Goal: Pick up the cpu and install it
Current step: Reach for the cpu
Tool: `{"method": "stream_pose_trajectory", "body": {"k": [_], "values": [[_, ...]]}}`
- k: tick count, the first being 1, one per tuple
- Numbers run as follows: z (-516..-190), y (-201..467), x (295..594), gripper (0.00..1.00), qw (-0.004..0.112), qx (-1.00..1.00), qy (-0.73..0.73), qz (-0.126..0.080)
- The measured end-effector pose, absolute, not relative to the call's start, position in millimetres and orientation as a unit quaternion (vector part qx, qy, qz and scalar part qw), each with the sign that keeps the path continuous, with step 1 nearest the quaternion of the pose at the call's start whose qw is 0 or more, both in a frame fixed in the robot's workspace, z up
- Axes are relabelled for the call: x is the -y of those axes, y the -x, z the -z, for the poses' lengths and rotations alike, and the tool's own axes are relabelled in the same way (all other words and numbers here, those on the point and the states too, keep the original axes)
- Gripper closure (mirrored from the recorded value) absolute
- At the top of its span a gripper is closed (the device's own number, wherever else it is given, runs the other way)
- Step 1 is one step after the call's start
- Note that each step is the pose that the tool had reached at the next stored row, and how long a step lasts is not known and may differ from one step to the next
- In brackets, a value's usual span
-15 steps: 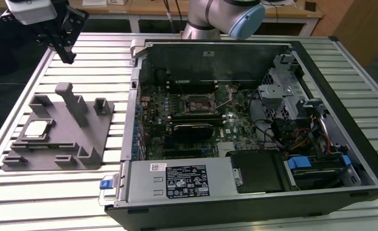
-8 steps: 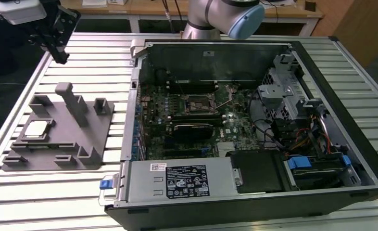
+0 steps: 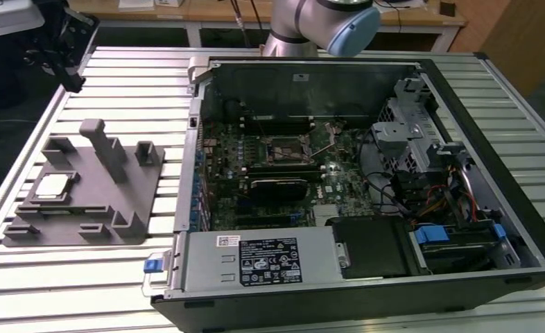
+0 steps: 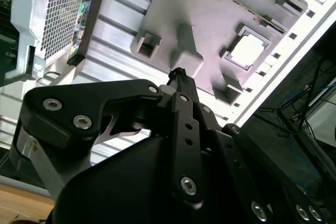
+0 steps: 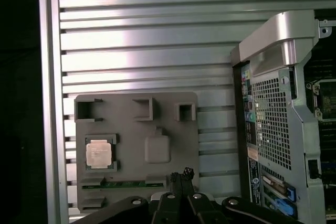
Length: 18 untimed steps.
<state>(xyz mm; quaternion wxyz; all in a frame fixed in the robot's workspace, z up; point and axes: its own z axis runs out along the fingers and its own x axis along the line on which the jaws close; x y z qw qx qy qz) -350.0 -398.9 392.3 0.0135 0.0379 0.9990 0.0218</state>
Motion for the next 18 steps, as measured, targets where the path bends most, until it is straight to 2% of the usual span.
{"method": "stream_pose_trajectory", "body": {"k": [18], "values": [[-378, 388, 399, 0.89, 0.014, -0.999, -0.038, -0.022]]}}
